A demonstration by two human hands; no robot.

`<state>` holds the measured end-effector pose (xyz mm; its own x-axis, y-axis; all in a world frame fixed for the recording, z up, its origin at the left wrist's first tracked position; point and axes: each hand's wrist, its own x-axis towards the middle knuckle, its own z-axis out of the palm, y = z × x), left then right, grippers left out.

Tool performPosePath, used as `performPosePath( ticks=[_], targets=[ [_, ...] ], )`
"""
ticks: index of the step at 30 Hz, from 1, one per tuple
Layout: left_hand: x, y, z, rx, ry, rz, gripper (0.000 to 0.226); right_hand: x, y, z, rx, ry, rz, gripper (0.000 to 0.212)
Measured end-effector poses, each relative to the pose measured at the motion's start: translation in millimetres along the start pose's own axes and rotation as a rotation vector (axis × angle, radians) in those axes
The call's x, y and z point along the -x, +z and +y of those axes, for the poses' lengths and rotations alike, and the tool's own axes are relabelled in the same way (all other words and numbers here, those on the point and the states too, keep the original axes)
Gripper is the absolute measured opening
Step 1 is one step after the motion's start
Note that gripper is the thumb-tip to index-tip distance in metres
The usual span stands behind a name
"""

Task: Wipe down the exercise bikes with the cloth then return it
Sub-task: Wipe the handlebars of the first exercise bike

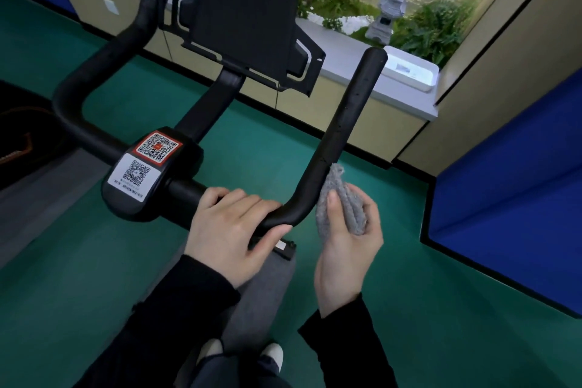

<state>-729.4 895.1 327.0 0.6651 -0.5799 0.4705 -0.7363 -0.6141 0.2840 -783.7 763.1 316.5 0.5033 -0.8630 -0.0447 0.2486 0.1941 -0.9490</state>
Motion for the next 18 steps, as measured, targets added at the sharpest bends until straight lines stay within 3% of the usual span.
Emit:
performPosePath(
  ticks=[8,18],
  targets=[
    [0.4,3.9,-1.0,-0.001,0.004,0.023,0.028,3.1,-3.5,-4.5,0.524,-0.565,-0.206,0.023],
    [1.3,0.2,-1.9,0.030,0.003,-0.023,0.033,-12.1,4.2,-34.5,0.851,-0.654,-0.378,0.031]
  ],
)
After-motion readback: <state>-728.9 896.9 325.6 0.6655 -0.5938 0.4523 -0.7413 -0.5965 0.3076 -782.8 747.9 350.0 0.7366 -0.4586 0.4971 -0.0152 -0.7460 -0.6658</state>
